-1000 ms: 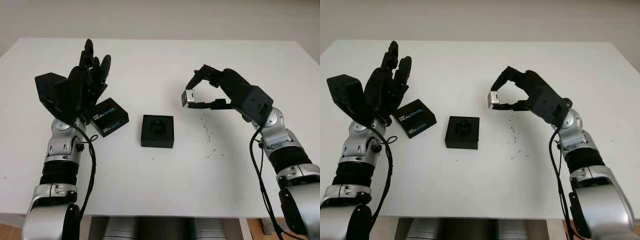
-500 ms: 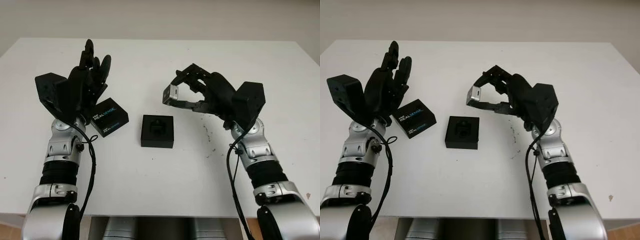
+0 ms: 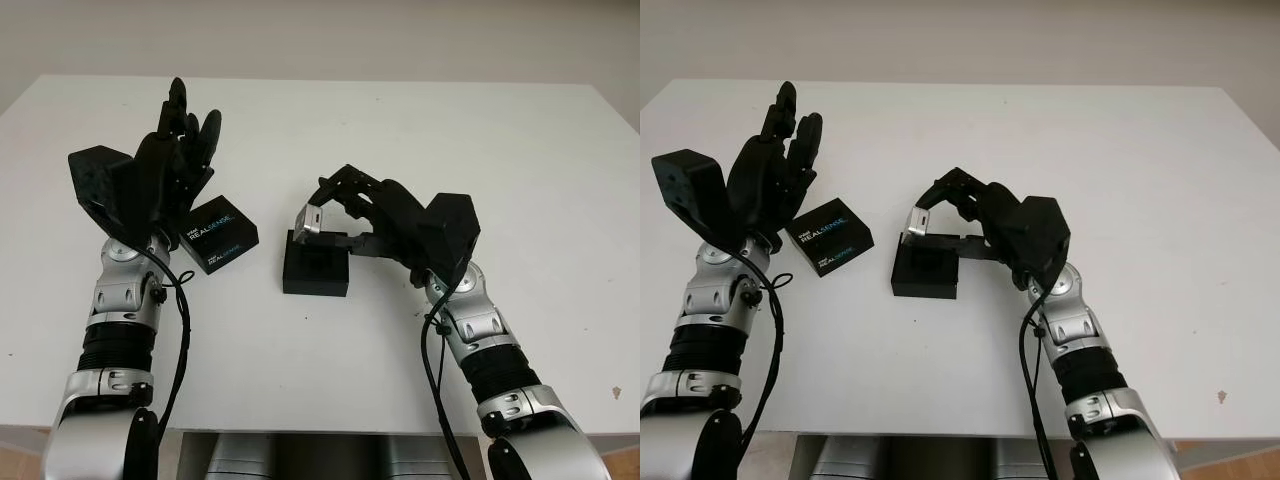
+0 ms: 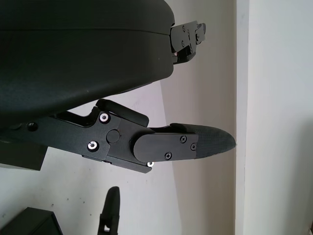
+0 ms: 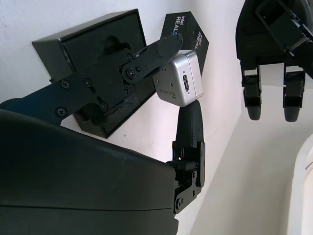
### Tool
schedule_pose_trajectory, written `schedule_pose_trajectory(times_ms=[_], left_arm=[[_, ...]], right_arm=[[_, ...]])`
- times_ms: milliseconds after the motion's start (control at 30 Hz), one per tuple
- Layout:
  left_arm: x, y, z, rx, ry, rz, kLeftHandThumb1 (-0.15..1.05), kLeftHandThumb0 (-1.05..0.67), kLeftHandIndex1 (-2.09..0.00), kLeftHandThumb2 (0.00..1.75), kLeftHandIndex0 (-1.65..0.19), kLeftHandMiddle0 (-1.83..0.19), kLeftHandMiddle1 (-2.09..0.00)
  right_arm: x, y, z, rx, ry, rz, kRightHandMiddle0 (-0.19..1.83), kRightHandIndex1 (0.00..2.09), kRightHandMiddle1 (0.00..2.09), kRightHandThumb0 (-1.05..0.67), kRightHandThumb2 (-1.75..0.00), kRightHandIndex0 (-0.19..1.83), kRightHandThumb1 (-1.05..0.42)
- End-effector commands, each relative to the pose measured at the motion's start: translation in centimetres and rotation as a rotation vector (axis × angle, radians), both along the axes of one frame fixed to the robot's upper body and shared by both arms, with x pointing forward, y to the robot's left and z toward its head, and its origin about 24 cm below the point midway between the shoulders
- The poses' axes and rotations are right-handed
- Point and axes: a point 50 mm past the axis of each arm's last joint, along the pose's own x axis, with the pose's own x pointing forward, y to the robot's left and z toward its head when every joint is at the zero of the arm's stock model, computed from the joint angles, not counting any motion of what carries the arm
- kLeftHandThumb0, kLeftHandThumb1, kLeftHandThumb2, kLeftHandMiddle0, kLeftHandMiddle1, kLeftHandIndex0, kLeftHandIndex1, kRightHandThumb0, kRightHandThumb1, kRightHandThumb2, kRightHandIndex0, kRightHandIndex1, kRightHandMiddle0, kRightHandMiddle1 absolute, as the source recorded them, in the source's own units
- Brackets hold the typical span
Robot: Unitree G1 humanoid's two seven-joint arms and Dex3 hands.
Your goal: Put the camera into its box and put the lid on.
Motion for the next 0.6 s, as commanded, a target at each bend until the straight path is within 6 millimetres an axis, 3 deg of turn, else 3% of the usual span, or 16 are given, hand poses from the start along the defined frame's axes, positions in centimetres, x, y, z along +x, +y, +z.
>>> schedule_pose_trajectory(times_ms=[0, 567], left_arm=[[-0.11, 0.37, 0.19, 0.007, -0.008, 0.003, 1.05, -0.63, 0.00, 0.40, 0.19, 0.19, -0.03], [-0.06, 0.24, 0.37, 0.003, -0.011, -0.001, 1.05, -0.63, 0.00, 0.41, 0.19, 0.19, 0.00]], right_arm=[[-0.15, 0.23, 0.09, 0.019, -0.004, -0.001, 0.36, 0.04, 1.74, -0.42, -0.05, 0.18, -0.88], [-0.30, 0.28, -0.77, -0.004, 0.028, -0.008, 0.32, 0.04, 1.77, -0.41, -0.06, 0.17, -0.88]])
